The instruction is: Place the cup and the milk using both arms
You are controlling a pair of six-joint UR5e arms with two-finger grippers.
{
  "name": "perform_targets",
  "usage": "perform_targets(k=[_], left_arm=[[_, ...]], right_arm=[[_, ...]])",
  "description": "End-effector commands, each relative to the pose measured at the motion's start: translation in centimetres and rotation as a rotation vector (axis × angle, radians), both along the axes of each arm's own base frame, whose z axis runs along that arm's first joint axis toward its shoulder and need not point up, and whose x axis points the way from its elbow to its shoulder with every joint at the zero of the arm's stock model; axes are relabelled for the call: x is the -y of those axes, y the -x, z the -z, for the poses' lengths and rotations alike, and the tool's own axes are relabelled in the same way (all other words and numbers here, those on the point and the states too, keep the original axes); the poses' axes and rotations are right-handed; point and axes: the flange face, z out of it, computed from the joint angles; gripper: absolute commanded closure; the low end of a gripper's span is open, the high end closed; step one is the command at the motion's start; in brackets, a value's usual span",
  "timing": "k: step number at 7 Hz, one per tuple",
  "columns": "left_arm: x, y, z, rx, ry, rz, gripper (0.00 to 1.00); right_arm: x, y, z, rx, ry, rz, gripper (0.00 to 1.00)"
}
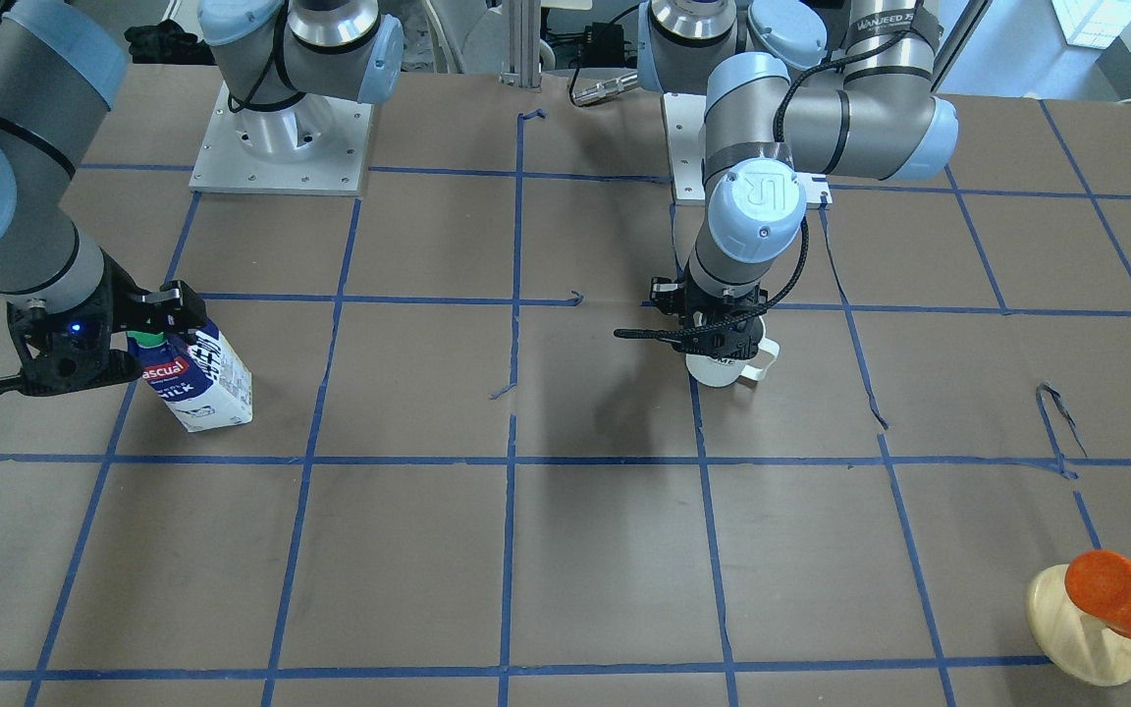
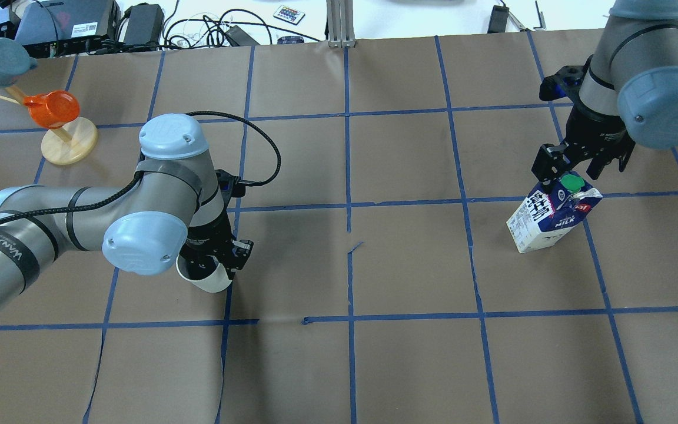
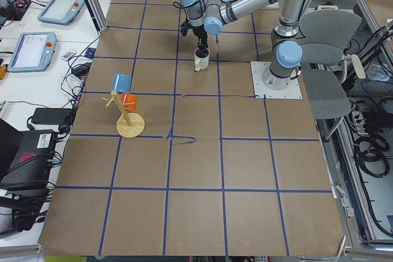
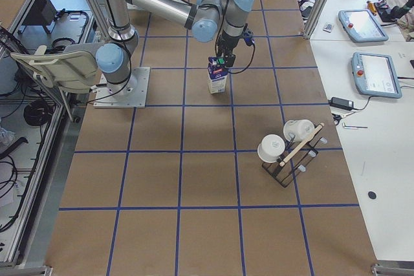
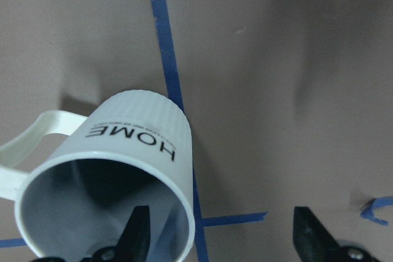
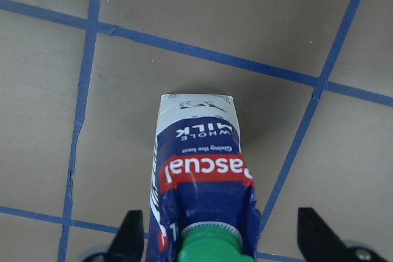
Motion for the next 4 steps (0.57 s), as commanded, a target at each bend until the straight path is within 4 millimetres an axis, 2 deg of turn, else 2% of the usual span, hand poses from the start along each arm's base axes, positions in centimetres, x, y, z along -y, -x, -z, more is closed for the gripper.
perform_targets(k=[1,2,4], left_arm=[[0.2,0.0,-0.5,0.007,0.018,-0.001,1.0],[1.5,0.0,-2.0,0.007,0.072,-0.01,1.0],[4.8,1.1,-6.3,-0.002,0.133,-0.06,1.0]], right_arm=[[0.0,-0.1,0.2,0.006,-0.006,0.005,0.15],[-0.2,0.0,0.2,0.006,-0.019,0.012,0.15],[-0.7,-0.1,0.2,0.011,-0.047,0.018,0.15]])
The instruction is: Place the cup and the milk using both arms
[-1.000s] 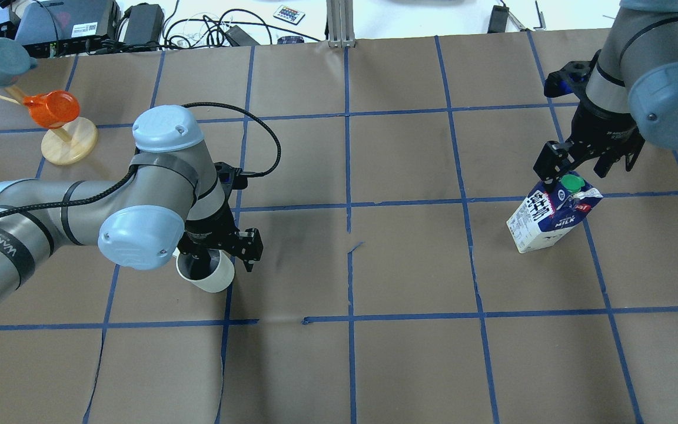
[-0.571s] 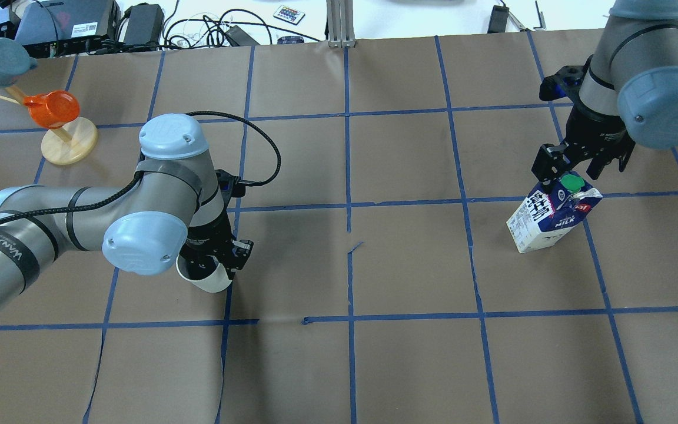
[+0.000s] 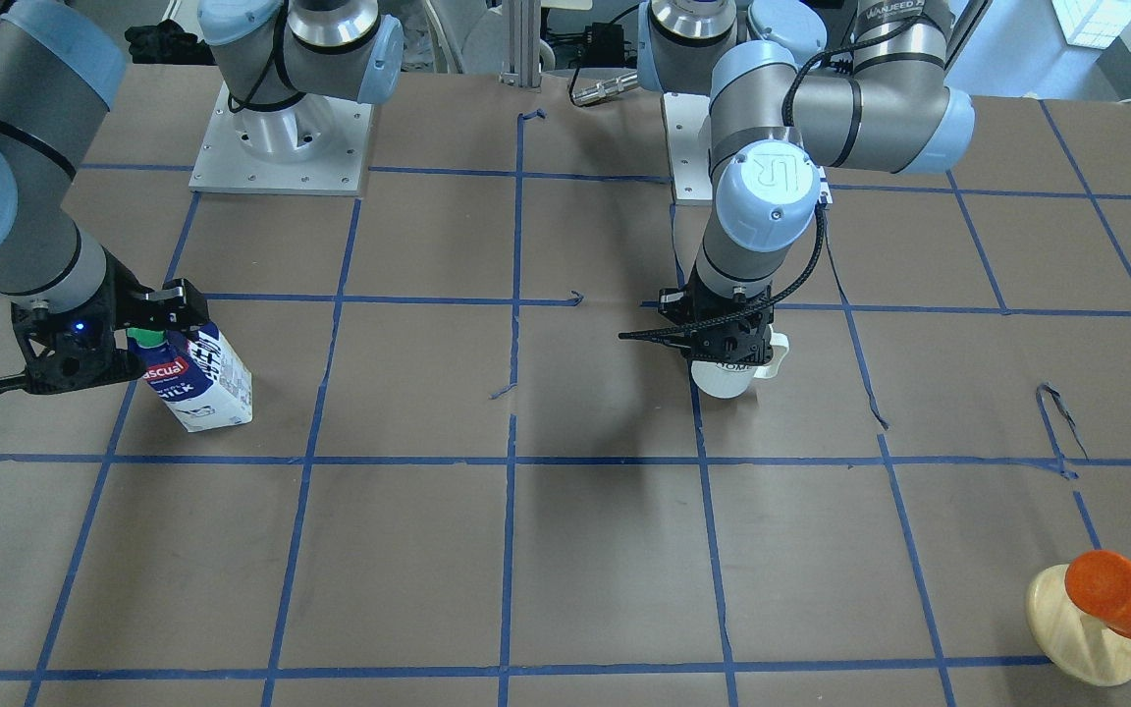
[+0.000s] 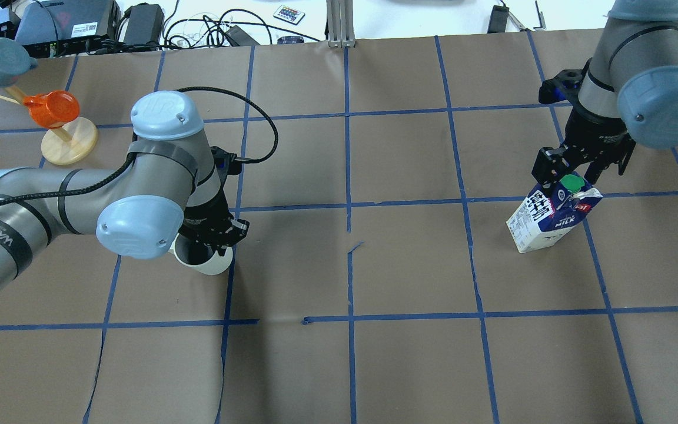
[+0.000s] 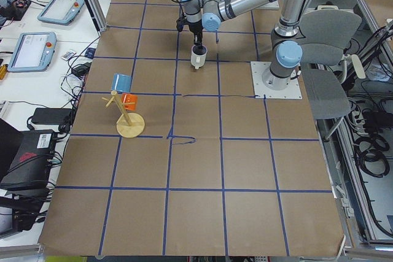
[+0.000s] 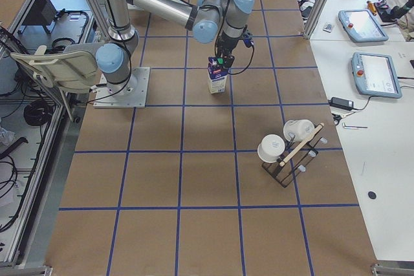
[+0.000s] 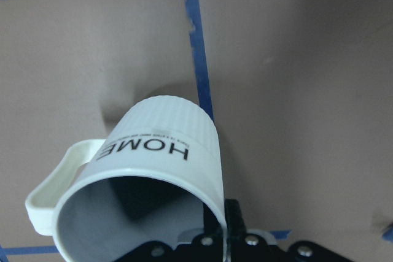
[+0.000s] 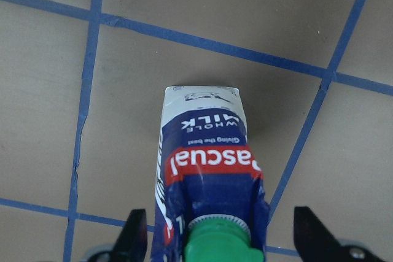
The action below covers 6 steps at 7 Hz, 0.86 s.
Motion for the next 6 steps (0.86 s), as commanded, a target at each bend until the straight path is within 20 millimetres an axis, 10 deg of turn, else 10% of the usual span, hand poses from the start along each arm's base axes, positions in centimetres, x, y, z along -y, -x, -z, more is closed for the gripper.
perform_targets(k=[1,4,6], left_arm=[[1.9,3.2,-2.8,-0.033,0.048,-0.012,1.0],[7.4,13.8,-3.1,-0.046,0.124,0.002,1.0],[12.0,20.2,-0.8,-0.087,0.132,-0.023,1.0]], right_arm=[[-0.4,0.0,0.0,0.004,-0.026,0.013,0.21],[-0.3,0.0,-0.3,0.003,-0.014,0.02,0.42],[-0.2,0.1,-0.4,-0.011,-0.017,0.019,0.74]])
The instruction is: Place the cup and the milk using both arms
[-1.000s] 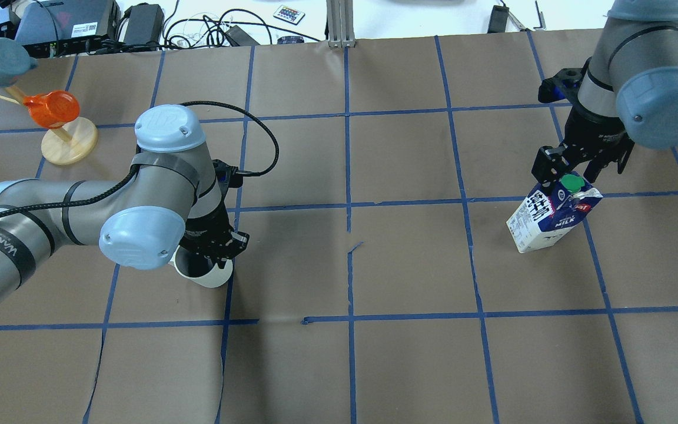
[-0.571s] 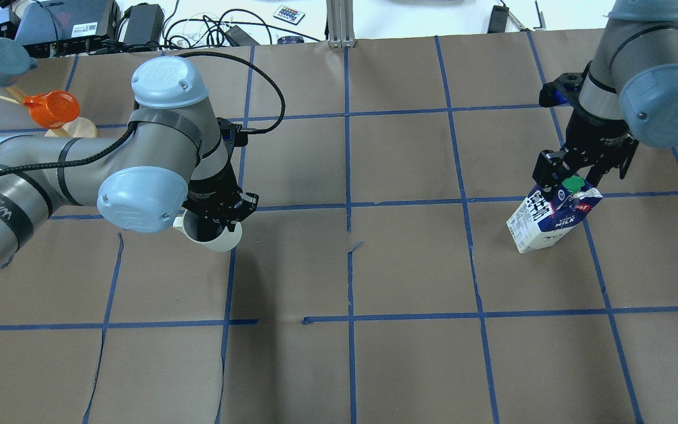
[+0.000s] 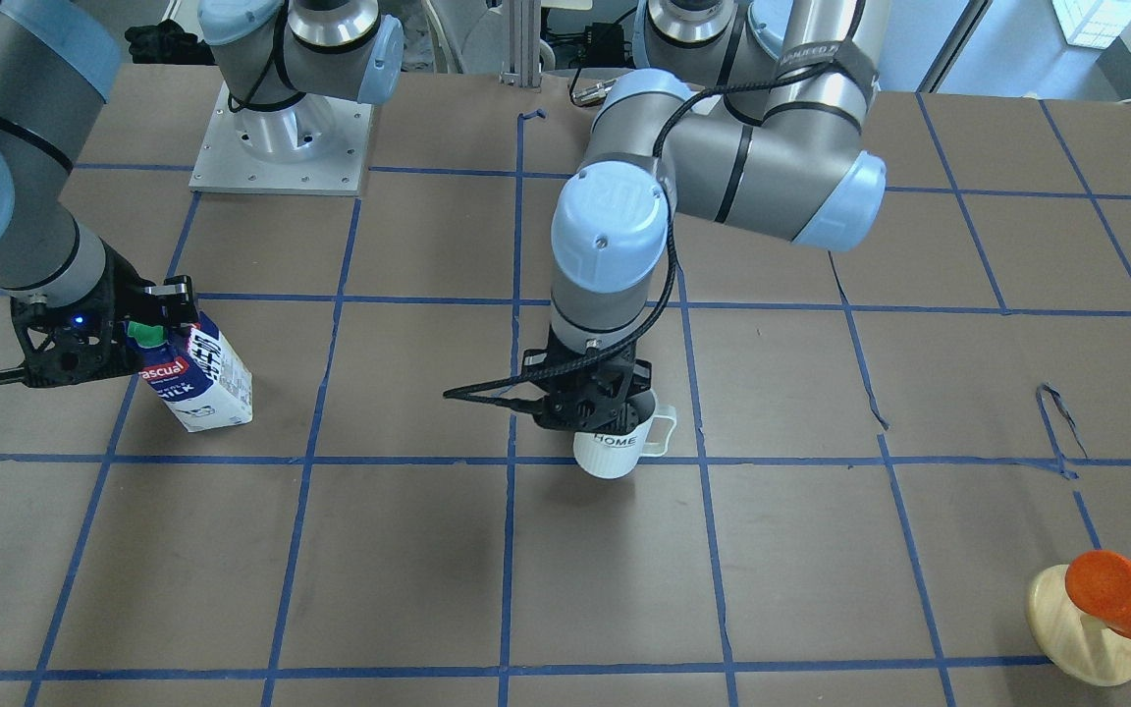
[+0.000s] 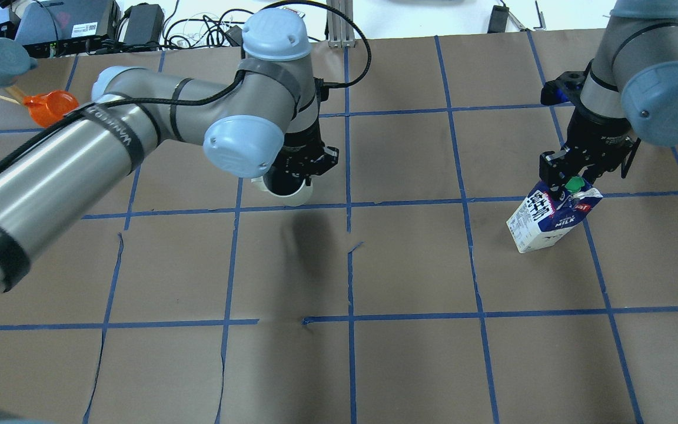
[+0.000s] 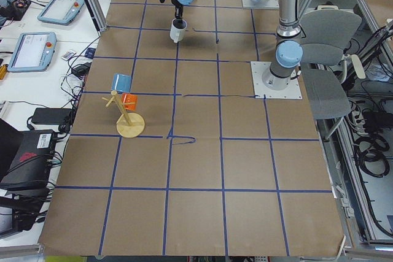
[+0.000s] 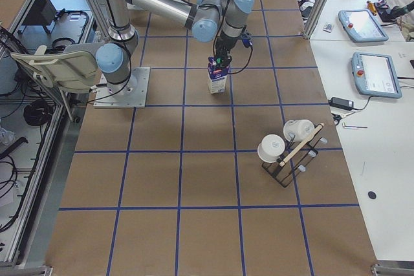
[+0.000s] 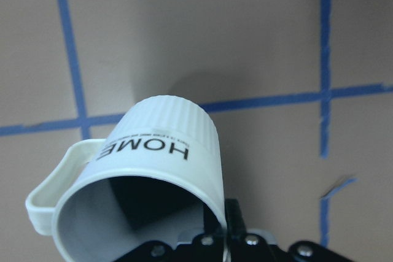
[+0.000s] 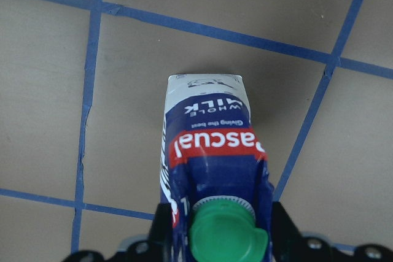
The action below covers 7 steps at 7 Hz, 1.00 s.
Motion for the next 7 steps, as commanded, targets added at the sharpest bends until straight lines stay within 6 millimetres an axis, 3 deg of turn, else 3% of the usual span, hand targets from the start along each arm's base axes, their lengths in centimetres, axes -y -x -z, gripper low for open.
perform_targets(k=[1,3,5,6,7], left_arm=[[4.1,6.5,2.8,-0.02,0.014,-0.014,1.0],[5.3,7.5,4.4,-0.02,0.005,-0.024,1.0],[5.1,8.0,4.0,-0.063,-0.006,-0.024,1.0],[5.1,8.0,4.2,-0.063,-0.009,-0.007,0.77],[5.1,8.0,3.1,-0.074,0.016,-0.009,0.35]], right_arm=[[0.0,0.2,-0.3,-0.008,0.001,0.0,0.83],[0.6,0.2,-1.6,-0.009,0.026,0.001,0.89],[2.0,0.4,-5.4,-0.015,0.041,0.066,0.89],[2.4,0.5,-6.5,-0.027,0.054,0.115,0.89],[2.2,0.3,-6.5,-0.021,0.041,0.12,0.89]])
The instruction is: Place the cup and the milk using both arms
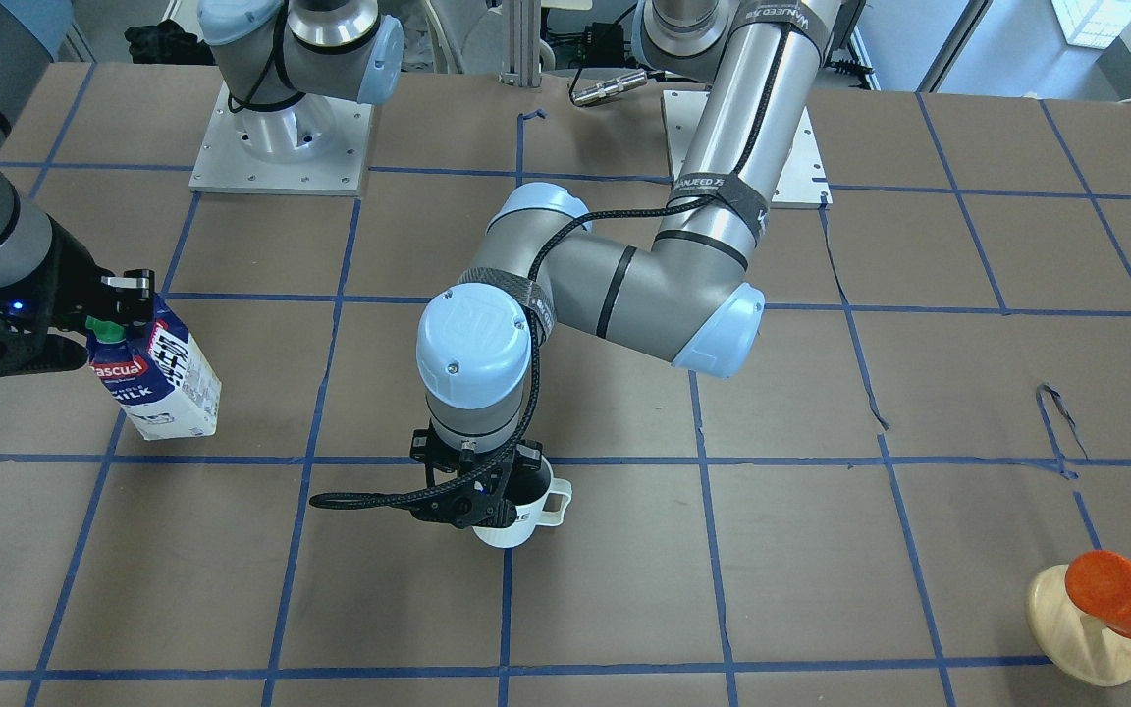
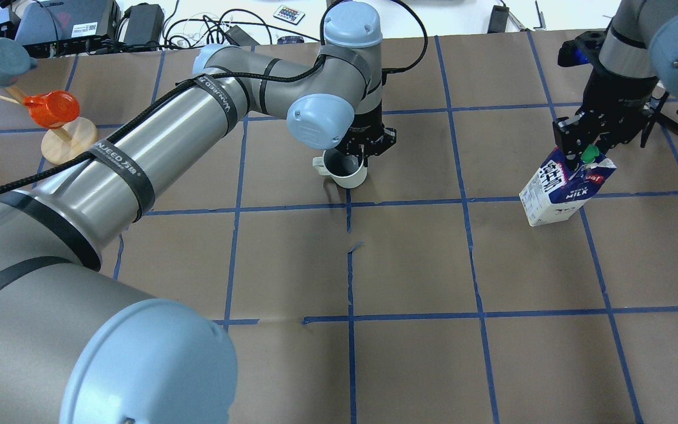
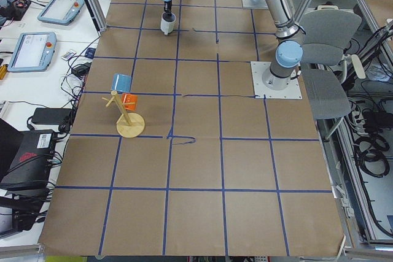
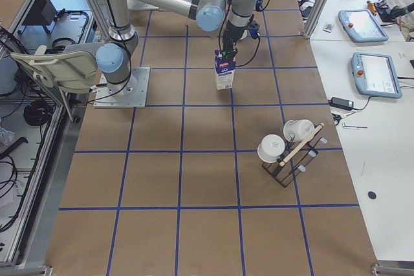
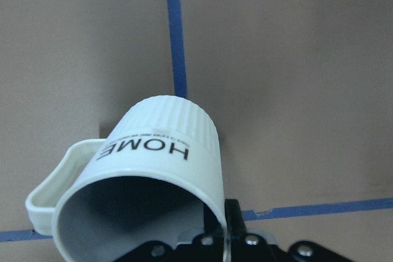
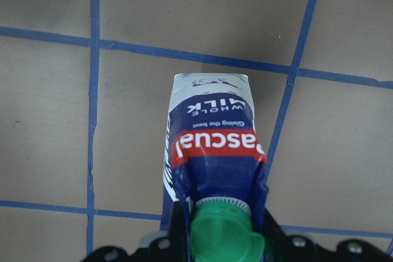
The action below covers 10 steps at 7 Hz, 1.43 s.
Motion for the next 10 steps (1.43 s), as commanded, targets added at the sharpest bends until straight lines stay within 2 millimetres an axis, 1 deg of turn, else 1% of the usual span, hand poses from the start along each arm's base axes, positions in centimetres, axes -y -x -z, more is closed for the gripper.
perform_targets(k=[1,2,3,4,5,6,7,8,9,10], left_arm=[[0.1,-0.2,-1.3,-0.017,0.027,0.002,0.06],[0.5,-1.1,-2.8,-0.025,0.048,-0.009,0.03],[1.5,-4.1,-5.7,-0.034,0.078,0.005,0.03],[1.8,-7.7,-9.1,-0.06,0.079,0.017,0.03],[0.9,-10.8,-12.4,-0.064,0.047,0.026,0.07],[-0.9,-14.2,-16.0,-0.052,0.009,0.043,0.06],[-2.6,-17.7,-19.5,-0.039,0.003,0.049,0.05],[-4.6,-20.0,-21.9,-0.035,-0.009,0.028,0.01],[-6.7,-21.8,-22.8,-0.036,-0.018,-0.002,0.0],[-8.7,-23.4,-22.3,-0.036,-0.029,-0.028,0.0]], right_arm=[[0.1,-0.1,-0.8,-0.008,0.001,0.072,0.89],[0.2,-0.5,-0.9,-0.017,0.008,0.124,0.88],[0.5,-1.1,-0.9,0.034,0.021,0.148,0.87],[1.0,-1.5,-0.2,0.06,0.019,0.156,0.88],[1.9,-2.3,-0.4,0.063,0.048,0.146,0.88],[3.2,-4.1,-0.4,0.064,0.051,0.174,0.87],[4.8,-7.0,-0.7,0.054,0.07,0.123,0.87],[6.3,-9.4,-0.2,0.055,0.069,0.082,0.86],[7.6,-12.1,-0.2,0.047,0.085,0.075,0.87],[9.2,-13.9,0.7,0.047,0.081,0.083,0.87]])
